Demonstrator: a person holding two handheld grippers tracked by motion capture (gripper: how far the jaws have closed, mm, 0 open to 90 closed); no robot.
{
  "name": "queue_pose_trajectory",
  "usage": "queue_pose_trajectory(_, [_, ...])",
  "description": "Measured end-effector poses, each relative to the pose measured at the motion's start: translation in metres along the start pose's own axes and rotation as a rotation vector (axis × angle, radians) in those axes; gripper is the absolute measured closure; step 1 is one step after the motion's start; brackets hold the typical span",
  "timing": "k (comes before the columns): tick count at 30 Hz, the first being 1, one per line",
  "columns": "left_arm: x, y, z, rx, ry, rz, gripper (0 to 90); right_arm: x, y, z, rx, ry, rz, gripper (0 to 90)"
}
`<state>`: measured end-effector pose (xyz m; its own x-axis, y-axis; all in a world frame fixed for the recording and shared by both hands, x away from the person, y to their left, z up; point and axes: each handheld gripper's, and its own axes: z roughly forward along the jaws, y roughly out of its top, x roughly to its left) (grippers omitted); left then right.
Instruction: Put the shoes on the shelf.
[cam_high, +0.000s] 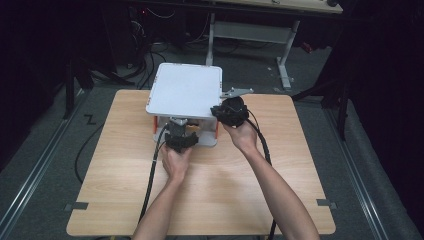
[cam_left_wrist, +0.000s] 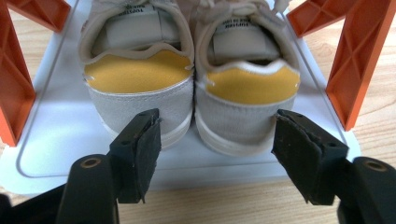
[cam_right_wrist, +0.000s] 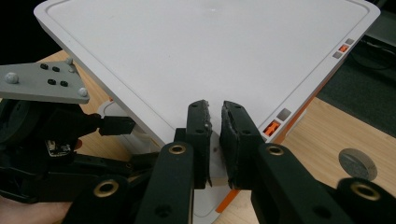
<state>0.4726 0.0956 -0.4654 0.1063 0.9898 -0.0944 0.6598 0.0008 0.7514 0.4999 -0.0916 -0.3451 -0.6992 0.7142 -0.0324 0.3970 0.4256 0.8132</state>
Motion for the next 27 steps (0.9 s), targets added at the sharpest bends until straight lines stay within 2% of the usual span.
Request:
queue_pose_trajectory(2, [-0.001,-0.001,0.000,0.011,0.000,0.006,31.2,0.000,0.000,0.000,0.000,0.002,0.004,81.7])
queue_pose_trajectory(5, [-0.002,-0.002,-0.006,0.004,-0.024,0.008,30.4,0.000,0.000,0.000,-0.002,0.002,0.009,81.3])
queue_pose_trajectory(11, [-0.002,-0.008,-0.024,-0.001,-0.092,0.053,31.2,0.003,-0.002,-0.005,-0.013,-0.040,0.013,64.3])
queue_pose_trajectory(13, [0.001,-0.010,-0.031,-0.005,-0.111,0.067,31.6,0.001,-0.005,-0.010,-0.017,-0.032,0.022,60.3])
queue_pose_trajectory(17, [0.011,-0.014,-0.049,-0.036,-0.151,0.075,32.4,-0.009,-0.019,-0.028,-0.051,-0.010,0.067,55.2])
queue_pose_trajectory(20, [0.018,-0.017,-0.060,-0.049,-0.165,0.082,32.7,-0.014,-0.031,-0.042,-0.091,-0.019,0.080,55.0])
queue_pose_trajectory(23, [0.023,-0.019,-0.069,-0.062,-0.171,0.089,32.7,-0.019,-0.039,-0.052,-0.085,-0.029,0.073,54.3])
queue_pose_trajectory(26, [0.027,-0.019,-0.077,-0.075,-0.177,0.091,32.7,-0.023,-0.045,-0.057,-0.093,-0.031,0.091,54.3])
queue_pose_trajectory(27, [0.029,-0.019,-0.080,-0.087,-0.179,0.089,32.8,-0.028,-0.051,-0.063,-0.096,-0.037,0.106,54.2])
